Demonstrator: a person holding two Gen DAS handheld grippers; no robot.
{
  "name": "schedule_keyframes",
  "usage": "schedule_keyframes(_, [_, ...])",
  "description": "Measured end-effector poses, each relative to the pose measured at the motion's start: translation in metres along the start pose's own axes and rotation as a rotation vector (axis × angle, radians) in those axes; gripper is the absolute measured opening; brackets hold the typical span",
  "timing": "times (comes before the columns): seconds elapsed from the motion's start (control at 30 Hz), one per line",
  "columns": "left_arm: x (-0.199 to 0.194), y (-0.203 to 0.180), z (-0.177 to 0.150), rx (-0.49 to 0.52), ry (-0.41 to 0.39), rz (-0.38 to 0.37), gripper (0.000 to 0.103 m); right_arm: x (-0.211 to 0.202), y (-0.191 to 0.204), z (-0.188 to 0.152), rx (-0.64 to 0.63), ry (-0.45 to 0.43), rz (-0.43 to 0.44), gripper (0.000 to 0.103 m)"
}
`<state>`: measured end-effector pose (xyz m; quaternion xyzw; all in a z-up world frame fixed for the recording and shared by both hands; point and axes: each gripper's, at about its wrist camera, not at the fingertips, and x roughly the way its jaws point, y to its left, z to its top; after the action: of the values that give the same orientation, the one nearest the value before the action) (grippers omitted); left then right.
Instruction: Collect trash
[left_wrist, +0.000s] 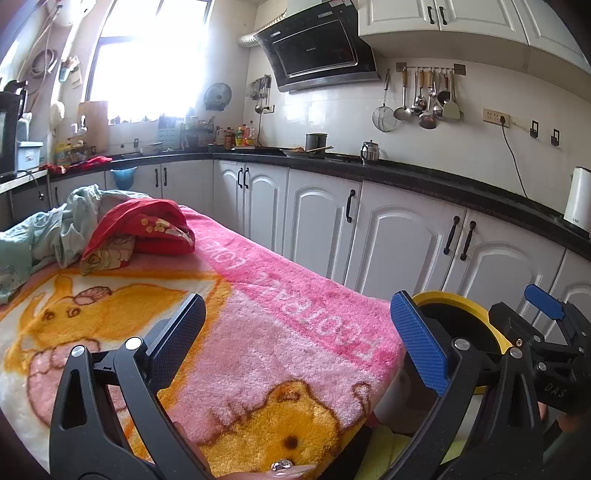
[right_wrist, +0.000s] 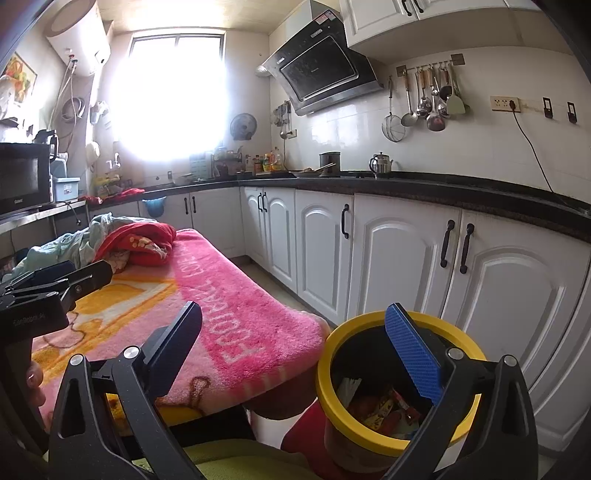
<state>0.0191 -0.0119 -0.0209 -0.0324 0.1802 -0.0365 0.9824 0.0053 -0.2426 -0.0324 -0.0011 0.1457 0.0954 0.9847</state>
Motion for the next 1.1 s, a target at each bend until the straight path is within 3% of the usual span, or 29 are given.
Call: schedule_keyframes(1.1, [-0.0005,0.0015,0.001,-0.002,-0.005,0.0,0.092,-0.0008,-0.0017,0.0002,0.001,-0.002,-0.004,0.097])
